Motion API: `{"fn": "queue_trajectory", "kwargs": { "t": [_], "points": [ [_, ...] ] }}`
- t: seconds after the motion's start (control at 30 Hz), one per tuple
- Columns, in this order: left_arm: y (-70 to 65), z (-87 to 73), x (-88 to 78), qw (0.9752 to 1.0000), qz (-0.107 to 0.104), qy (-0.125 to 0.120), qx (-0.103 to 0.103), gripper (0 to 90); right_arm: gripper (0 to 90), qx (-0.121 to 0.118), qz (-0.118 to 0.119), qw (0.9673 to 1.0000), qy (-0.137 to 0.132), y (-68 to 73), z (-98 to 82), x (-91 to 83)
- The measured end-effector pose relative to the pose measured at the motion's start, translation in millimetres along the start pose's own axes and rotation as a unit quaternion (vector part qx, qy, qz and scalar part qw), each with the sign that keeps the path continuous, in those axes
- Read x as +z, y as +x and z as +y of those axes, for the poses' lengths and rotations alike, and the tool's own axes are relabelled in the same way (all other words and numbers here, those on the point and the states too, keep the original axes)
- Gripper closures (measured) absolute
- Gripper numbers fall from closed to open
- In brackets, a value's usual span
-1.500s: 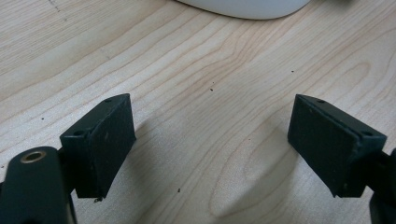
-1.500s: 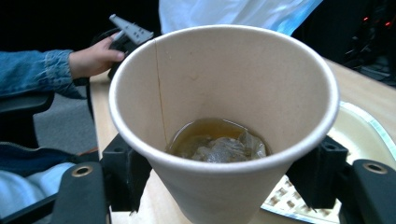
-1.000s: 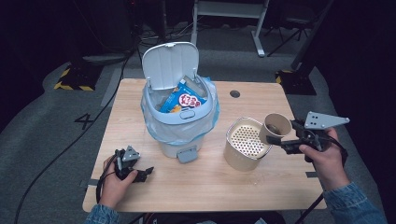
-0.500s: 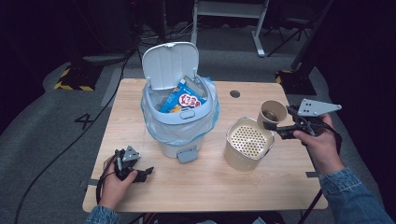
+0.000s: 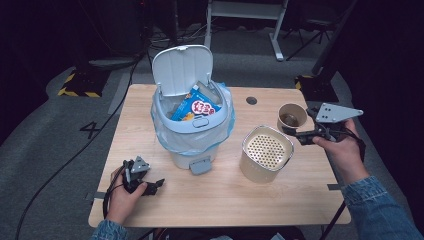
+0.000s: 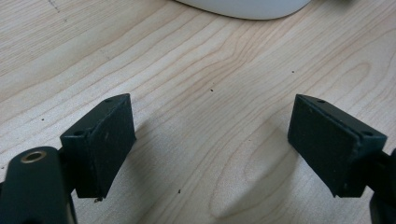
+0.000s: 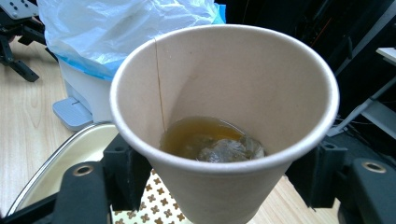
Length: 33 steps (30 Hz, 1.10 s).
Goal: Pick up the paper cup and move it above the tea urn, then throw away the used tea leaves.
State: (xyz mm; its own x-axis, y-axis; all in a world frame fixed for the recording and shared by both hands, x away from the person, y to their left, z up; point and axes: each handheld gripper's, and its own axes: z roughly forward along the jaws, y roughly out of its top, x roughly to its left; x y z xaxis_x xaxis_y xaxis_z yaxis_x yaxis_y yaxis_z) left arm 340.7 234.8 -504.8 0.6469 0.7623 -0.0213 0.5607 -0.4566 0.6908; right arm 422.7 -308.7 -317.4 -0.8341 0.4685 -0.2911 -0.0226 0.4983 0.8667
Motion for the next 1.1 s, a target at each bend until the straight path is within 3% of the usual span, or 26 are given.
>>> {"fn": "queue_trajectory", "kwargs": {
  "t": [0.2,0.33,0.5,0.6,0.73,0.83,0.9,0.97,1.1],
  "points": [
    [-0.1,0.0,0.0,1.0,0.0,0.0,0.0,15.2,31.2,-0.017,-0.005,0.9997,0.015,1.8,0.2,2.5],
    [0.0,0.0,0.0,1.0,0.0,0.0,0.0,15.2,31.2,-0.048,-0.017,0.998,0.038,5.2,0.6,6.2],
    [0.0,0.0,0.0,1.0,0.0,0.0,0.0,15.2,31.6,-0.093,-0.033,0.9933,0.061,9.5,1.3,9.9],
    [0.0,0.0,0.0,1.0,0.0,0.0,0.0,15.2,31.8,-0.135,-0.044,0.9871,0.074,12.4,0.9,10.7],
    [0.0,0.0,0.0,1.0,0.0,0.0,0.0,15.2,32.1,-0.189,-0.067,0.9743,0.102,18.4,1.9,11.5],
    [-0.1,0.0,0.0,1.0,0.0,0.0,0.0,15.2,32.2,-0.238,-0.084,0.9591,0.128,24.2,3.0,12.9],
    [-0.1,0.0,0.0,1.0,0.0,0.0,0.0,15.2,32.2,-0.274,-0.093,0.9459,0.148,28.1,3.3,14.8],
    [-0.1,0.0,0.0,1.0,0.0,0.0,0.0,15.2,32.2,-0.286,-0.092,0.9418,0.151,29.9,2.8,16.4],
    [-0.1,0.0,0.0,1.0,0.0,0.0,0.0,15.2,32.2,-0.331,-0.101,0.9216,0.175,34.9,1.0,20.4]
  ]
}}
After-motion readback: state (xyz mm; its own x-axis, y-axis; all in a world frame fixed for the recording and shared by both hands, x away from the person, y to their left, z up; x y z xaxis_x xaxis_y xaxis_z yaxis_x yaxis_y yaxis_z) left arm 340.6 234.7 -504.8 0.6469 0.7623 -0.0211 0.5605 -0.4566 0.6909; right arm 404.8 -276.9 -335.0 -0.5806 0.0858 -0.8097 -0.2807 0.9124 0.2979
